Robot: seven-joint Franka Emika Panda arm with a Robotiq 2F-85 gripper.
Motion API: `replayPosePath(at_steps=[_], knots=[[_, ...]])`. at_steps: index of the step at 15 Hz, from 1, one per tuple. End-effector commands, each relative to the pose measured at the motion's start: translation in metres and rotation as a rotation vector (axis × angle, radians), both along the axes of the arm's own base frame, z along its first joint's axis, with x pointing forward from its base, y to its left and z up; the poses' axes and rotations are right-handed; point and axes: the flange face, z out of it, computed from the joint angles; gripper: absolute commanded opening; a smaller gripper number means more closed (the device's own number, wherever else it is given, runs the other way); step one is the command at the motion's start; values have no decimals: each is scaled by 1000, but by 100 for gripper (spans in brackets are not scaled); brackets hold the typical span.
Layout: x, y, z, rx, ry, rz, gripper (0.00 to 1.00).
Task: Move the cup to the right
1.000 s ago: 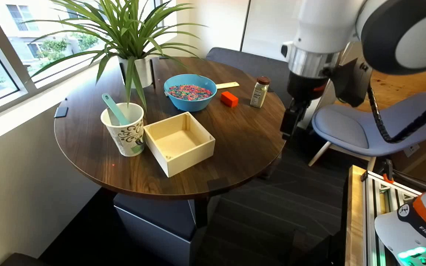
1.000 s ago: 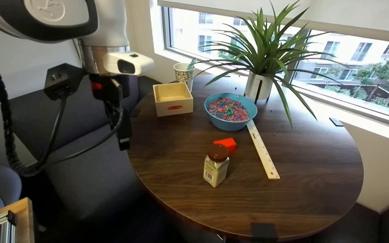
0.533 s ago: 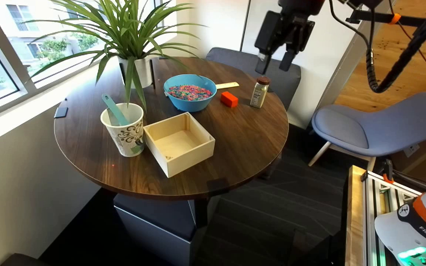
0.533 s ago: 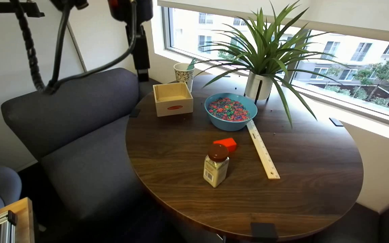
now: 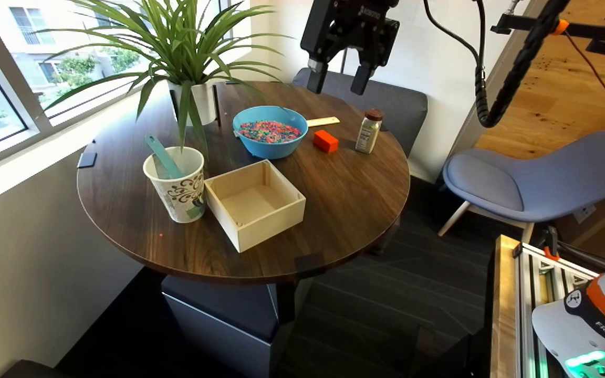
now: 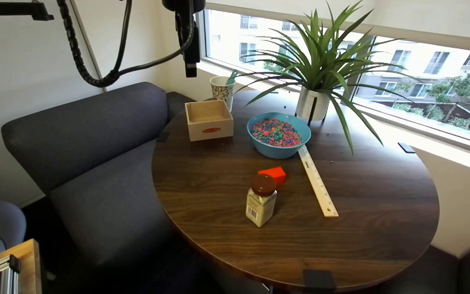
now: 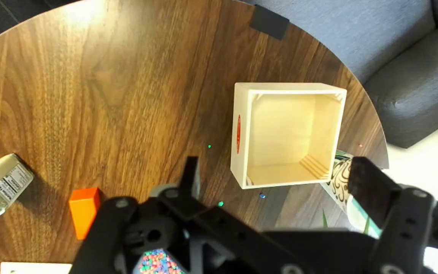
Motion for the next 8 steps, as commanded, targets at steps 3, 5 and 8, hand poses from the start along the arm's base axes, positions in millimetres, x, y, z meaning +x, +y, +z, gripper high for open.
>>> replayPosePath(at_steps=[3, 5, 8], knots=[[36, 26, -6, 68, 72, -247, 100], [56, 44, -10, 98, 101, -340, 100], [84, 70, -26, 91, 158, -468, 100]])
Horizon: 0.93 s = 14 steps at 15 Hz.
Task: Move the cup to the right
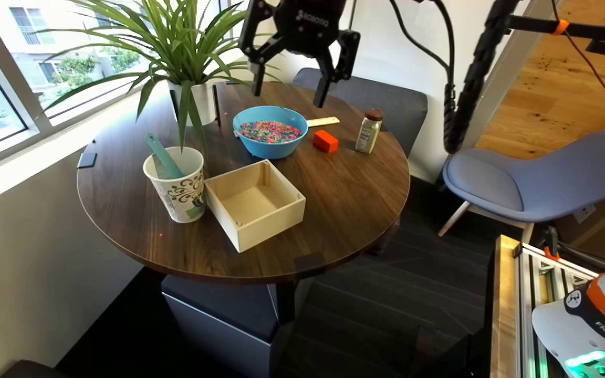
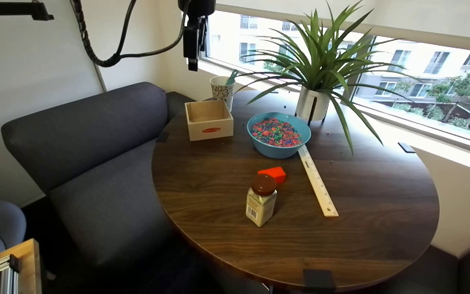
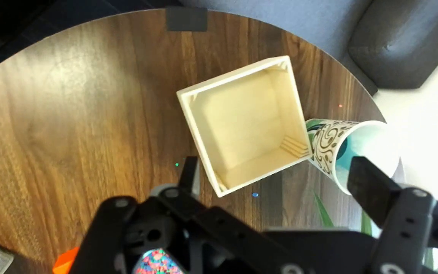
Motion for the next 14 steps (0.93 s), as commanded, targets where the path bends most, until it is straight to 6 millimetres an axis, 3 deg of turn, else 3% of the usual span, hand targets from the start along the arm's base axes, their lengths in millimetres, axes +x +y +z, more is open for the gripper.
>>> replayPosePath(at_steps=[1, 5, 9, 14], knots=[[39, 31, -21, 8, 89, -159, 100], [65, 53, -48, -18, 169, -268, 100], [81, 71, -74, -21, 197, -219, 100], [99, 82, -91, -55, 138, -176, 100]])
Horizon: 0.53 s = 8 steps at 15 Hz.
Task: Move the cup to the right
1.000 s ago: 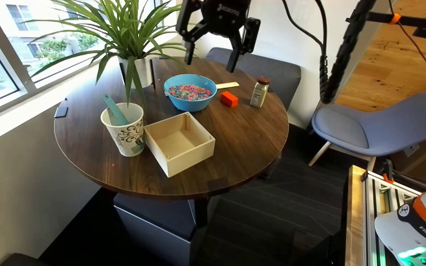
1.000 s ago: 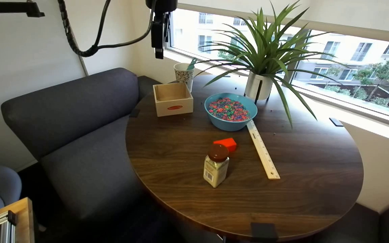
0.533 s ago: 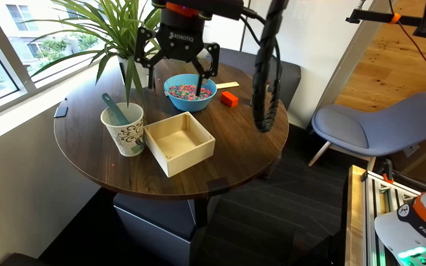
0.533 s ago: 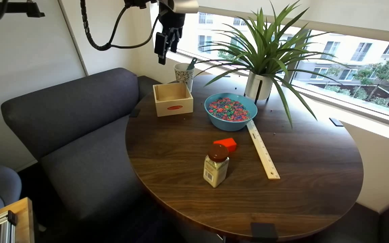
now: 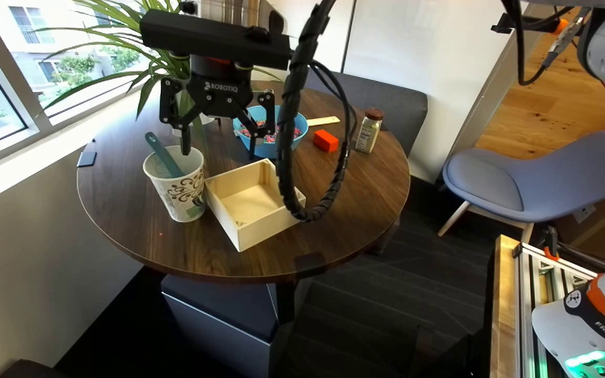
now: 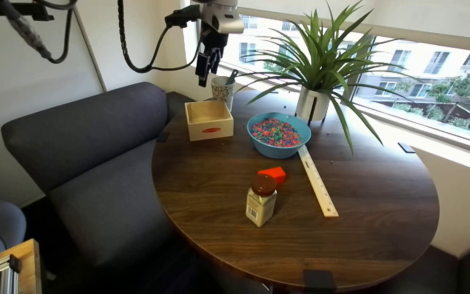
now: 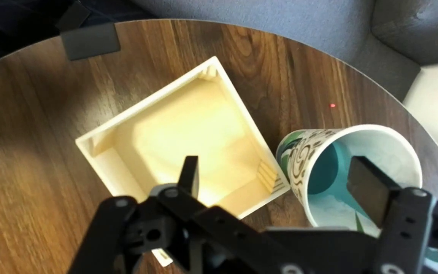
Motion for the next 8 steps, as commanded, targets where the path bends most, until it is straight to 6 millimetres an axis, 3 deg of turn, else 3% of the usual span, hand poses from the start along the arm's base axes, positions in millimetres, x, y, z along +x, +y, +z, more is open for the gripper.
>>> replayPosePath(at_steps=[1, 2, 3, 4, 8], knots=[[14, 8, -11, -33, -17, 20, 99], [17, 11, -14, -40, -23, 20, 86], [19, 11, -17, -44, -25, 20, 85], [23, 12, -20, -52, -38, 18, 70], [32, 14, -29, -73, -57, 22, 38]])
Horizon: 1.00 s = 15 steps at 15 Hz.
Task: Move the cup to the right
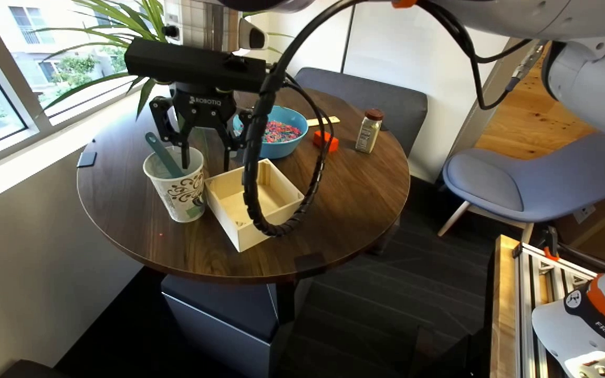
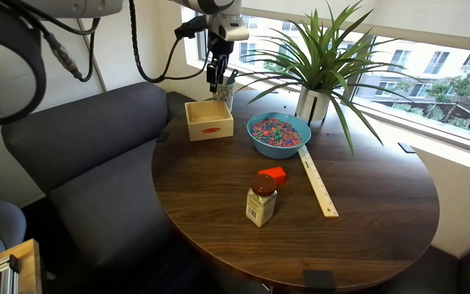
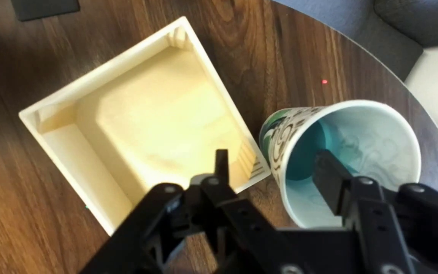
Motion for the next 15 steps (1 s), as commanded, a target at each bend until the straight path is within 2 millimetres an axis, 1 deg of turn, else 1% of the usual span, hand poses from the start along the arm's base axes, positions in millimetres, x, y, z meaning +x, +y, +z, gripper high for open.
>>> replayPosePath(at_steps=[1, 3, 5, 8, 9, 11, 12, 13, 15], knots=[[9, 5, -8, -27, -11, 13, 31], [12, 5, -11, -29, -18, 14, 15], [14, 5, -10, -32, -30, 13, 1], [12, 8, 3, -19, -56, 27, 0], [9, 11, 13, -1, -72, 52, 1], [2, 20, 35, 18, -104, 118, 1], [-4, 24, 53, 33, -133, 160, 1], [-11, 25, 67, 38, -147, 186, 1], [-24, 23, 96, 55, -181, 185, 1]])
